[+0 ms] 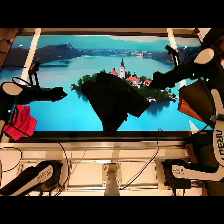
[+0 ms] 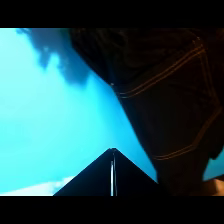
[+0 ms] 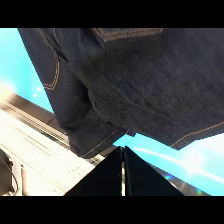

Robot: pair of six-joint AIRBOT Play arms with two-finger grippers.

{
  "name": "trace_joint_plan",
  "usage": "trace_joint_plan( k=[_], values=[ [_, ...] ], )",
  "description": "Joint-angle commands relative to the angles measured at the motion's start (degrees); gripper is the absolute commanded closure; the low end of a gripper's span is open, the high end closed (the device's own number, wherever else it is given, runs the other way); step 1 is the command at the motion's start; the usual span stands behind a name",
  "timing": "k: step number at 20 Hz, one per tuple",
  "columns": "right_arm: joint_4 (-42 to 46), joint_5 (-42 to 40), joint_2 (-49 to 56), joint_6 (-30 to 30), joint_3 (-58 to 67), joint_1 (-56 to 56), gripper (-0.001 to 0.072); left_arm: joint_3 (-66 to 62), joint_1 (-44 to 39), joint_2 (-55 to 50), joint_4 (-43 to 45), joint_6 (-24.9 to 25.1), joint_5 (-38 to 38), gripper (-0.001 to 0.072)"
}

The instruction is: Fold the clothes and pants, and hang the long-sleeved shirts on hangers.

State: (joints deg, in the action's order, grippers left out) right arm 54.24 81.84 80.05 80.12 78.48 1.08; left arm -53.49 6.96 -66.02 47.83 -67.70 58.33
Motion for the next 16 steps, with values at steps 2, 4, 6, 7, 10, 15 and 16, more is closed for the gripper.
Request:
trace_joint_plan(
  k=[2, 4, 6, 7, 10, 15, 16],
  values=[
    [-1.5, -8.1, -2.0, -0.1, -8.5, -0.1, 0.0696, 0.0, 0.7, -10.1, -16.0, 6.3, -9.9, 0.0426],
    [-1.5, -10.7, -2.0, -0.1, -8.3, -0.1, 0.0645, -0.1, 0.7, -15.5, -26.4, 6.3, -13.1, 0.0184],
    [-2.1, -13.2, -2.1, 0.9, -8.2, -0.1, 0.0285, -0.1, 0.4, -20.9, -34.4, 9.5, -13.1, 0.0182],
    [-2.1, -14.3, -2.1, 2.5, -8.1, -0.1, 0.0143, -0.2, 0.2, -23.2, -36.2, 10.9, -13.1, 0.0183],
    [-3.7, -15.6, -2.1, 7.6, -8.1, -0.1, 0.0097, -2.0, 0.2, -28.5, -38.3, 11.2, -14.0, 0.019],
    [-7.3, -16.6, -2.1, 7.8, -8.1, -0.1, 0.0096, -7.5, -2.1, -34.2, -38.0, 11.1, -15.4, 0.0222],
    [-7.8, -16.5, -2.1, 7.8, -8.1, -0.1, 0.0097, -8.0, -2.5, -34.7, -38.0, 11.1, -16.2, 0.0223]
  ],
)
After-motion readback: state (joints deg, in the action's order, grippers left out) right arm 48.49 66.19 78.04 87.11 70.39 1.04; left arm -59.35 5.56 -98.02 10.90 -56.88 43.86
